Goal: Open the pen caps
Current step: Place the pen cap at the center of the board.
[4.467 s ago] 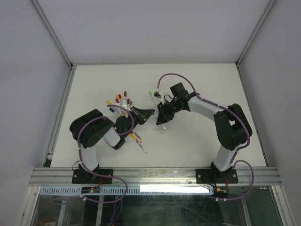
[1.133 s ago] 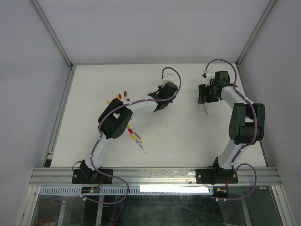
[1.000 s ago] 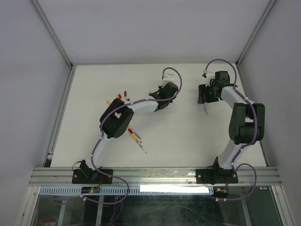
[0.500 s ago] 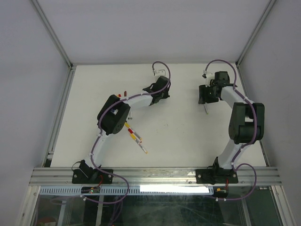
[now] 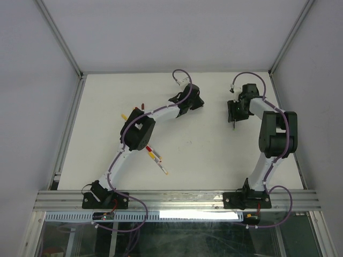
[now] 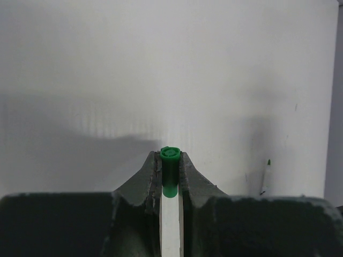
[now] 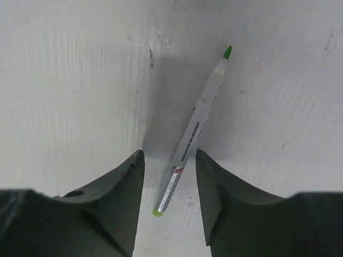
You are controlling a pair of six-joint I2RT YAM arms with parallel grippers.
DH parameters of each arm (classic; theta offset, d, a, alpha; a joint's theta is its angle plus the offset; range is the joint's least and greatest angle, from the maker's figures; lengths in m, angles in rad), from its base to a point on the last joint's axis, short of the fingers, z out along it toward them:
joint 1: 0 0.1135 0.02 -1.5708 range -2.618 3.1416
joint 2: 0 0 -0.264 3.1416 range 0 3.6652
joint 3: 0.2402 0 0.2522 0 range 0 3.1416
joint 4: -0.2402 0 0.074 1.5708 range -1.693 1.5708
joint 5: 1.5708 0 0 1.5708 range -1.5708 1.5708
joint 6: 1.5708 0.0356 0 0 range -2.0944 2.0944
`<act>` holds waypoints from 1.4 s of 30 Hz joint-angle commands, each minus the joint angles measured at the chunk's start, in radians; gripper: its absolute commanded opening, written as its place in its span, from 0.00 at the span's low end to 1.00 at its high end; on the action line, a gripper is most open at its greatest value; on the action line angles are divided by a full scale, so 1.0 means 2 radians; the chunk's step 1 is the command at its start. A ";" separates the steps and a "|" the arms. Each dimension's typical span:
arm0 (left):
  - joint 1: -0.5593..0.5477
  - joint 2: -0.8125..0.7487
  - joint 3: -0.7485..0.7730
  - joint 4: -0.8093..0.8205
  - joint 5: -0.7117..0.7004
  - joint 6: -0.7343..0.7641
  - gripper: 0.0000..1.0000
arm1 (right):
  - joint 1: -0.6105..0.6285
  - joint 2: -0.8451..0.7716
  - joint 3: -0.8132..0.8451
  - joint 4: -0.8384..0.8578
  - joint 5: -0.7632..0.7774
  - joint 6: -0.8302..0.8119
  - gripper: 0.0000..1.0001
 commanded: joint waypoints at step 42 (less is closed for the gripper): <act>-0.013 0.103 0.145 -0.055 -0.037 -0.083 0.20 | 0.042 0.031 0.024 -0.039 -0.097 0.033 0.10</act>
